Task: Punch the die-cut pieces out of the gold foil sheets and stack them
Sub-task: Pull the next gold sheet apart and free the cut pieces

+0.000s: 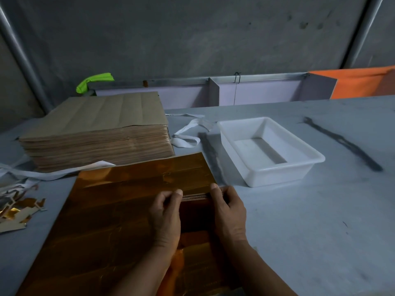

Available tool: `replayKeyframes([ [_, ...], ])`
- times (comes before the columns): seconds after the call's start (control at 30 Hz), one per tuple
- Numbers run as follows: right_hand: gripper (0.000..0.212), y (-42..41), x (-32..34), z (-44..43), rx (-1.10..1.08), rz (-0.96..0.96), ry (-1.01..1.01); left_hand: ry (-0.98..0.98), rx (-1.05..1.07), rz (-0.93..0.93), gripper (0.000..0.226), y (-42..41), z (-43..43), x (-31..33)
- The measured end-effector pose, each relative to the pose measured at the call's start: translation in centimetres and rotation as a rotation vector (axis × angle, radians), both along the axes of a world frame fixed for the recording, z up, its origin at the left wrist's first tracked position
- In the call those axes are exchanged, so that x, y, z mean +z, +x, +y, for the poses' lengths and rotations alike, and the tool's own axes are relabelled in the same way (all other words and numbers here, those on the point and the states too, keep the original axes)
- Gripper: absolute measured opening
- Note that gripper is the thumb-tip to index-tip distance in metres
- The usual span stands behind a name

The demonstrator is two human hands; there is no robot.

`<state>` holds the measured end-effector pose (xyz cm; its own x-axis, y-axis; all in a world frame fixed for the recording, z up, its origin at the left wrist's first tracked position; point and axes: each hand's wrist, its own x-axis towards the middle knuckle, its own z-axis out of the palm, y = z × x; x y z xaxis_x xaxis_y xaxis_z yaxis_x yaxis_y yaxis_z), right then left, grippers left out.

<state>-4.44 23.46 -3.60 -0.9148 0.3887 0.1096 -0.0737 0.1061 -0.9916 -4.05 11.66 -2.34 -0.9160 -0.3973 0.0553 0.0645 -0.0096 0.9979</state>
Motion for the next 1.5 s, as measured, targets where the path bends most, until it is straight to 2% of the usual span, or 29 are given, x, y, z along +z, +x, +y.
replayKeyframes([
  [0.07, 0.04, 0.1, -0.2, -0.1, -0.022, 0.017, 0.008, -0.013, 0.008, 0.023, 0.009, -0.2, 0.0, 0.0],
  [0.37, 0.033, 0.0, -0.7, -0.2, -0.049, -0.003, 0.033, -0.044, -0.011, 0.051, 0.023, -0.1, 0.3, -0.4],
  [0.53, 0.025, 0.0, -0.8, -0.2, -0.026, 0.022, 0.077, -0.078, -0.004, 0.069, 0.022, -0.1, 0.3, -0.3],
  [0.67, 0.03, -0.2, -0.9, -0.3, -0.02, 0.014, 0.12, -0.089, -0.01, 0.074, 0.023, 0.0, 0.3, -0.1],
  [0.97, 0.03, -0.5, -1.0, -0.4, -0.041, 0.016, 0.153, -0.193, -0.2, 0.013, 0.027, -0.1, -1.8, 1.6],
  [1.03, 0.031, -0.5, -1.1, -0.3, -0.036, 0.013, 0.154, -0.306, -0.236, 0.081, 0.029, 0.0, -2.3, 2.6],
  [1.1, 0.03, -0.5, -1.1, -0.3, -0.032, 0.016, 0.159, -0.516, -0.347, 0.124, 0.032, -0.2, -2.7, 3.6],
  [1.17, 0.031, -0.5, -1.1, -0.3, -0.033, 0.018, 0.16, -0.867, -0.492, 0.13, 0.034, -0.7, -2.7, 4.6],
  [1.23, 0.031, -0.5, -1.1, -0.3, -0.035, 0.016, 0.164, -1.288, -0.58, 0.151, 0.047, -1.3, -2.5, 5.1],
  [1.3, 0.032, -0.6, -1.1, -0.3, -0.033, 0.015, 0.168, -1.522, -0.62, 0.165, 0.053, -1.9, -1.9, 5.2],
  [1.37, 0.032, -0.6, -1.1, -0.2, -0.033, 0.016, 0.169, -1.554, -0.651, 0.141, 0.042, -2.1, -1.2, 5.2],
  [1.43, 0.029, -0.6, -1.0, -0.2, -0.038, 0.027, 0.16, -1.501, -0.663, 0.095, 0.022, -1.9, -0.8, 5.3],
  [1.5, 0.024, -0.3, -0.9, -0.1, -0.052, 0.052, 0.09, -1.445, -0.667, 0.03, 0.013, -2.0, -0.9, 5.5],
])
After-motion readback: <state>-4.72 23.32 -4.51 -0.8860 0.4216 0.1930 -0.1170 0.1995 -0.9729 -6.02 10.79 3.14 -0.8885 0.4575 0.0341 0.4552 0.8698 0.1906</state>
